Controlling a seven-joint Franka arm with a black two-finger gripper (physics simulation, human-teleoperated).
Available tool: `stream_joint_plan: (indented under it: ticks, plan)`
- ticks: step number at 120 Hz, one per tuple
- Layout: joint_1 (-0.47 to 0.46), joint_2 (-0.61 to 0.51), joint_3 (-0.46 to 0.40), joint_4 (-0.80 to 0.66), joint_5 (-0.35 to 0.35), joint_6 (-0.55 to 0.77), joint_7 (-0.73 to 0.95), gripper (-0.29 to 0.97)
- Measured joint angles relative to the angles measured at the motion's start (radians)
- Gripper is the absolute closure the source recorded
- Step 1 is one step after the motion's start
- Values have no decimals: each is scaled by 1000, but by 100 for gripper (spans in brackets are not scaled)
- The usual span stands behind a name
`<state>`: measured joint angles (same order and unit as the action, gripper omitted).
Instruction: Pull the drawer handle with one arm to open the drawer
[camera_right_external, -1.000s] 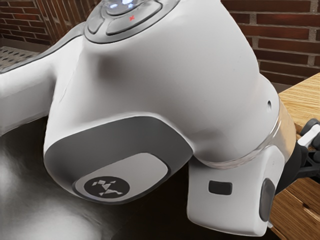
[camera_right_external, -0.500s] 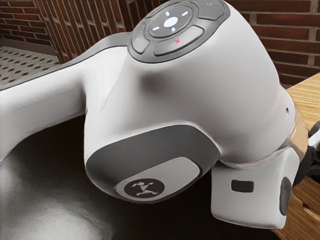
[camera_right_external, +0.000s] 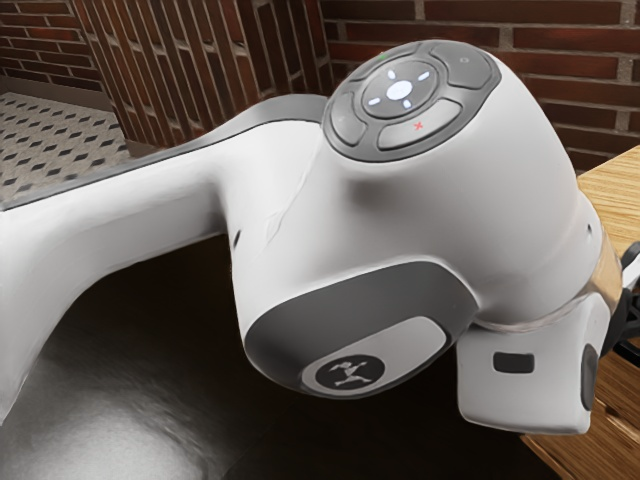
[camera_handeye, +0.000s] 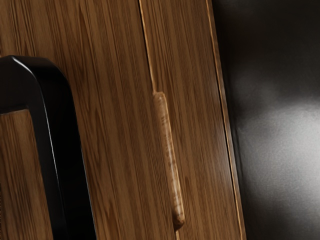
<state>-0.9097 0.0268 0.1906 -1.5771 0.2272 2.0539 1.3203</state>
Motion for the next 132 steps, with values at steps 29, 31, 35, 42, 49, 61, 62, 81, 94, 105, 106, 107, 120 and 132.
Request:
stream_joint_plan:
  ticks: [29, 31, 35, 42, 49, 61, 62, 81, 94, 105, 106, 107, 120, 132]
  plan:
    - [-40, 3, 64, -53, -5, 63, -3, 0]
    - [-40, 2, 68, -58, -5, 68, -3, 0]
    - [-37, 1, 73, -69, -5, 81, -3, -1]
    - [-34, 2, 76, -84, -5, 107, -5, -1]
    - [-53, 2, 96, -96, -6, 129, -15, -3]
    - [-56, -11, 96, -128, -10, 159, -18, 6]
    - [-55, -13, 95, -130, -10, 161, -18, 6]
    - [-44, -48, 79, -157, -8, 183, -16, 11]
    - [-45, -63, 79, -166, -8, 191, -15, 7]
    - [-39, -79, 79, -180, -8, 196, -15, 5]
    - [-39, -80, 79, -183, -8, 196, -15, 5]
    - [-38, -82, 79, -186, -8, 197, -15, 4]
    - [-36, -97, 79, -211, -8, 200, -15, 3]
    - [-48, -113, 79, -220, -8, 202, -14, 4]
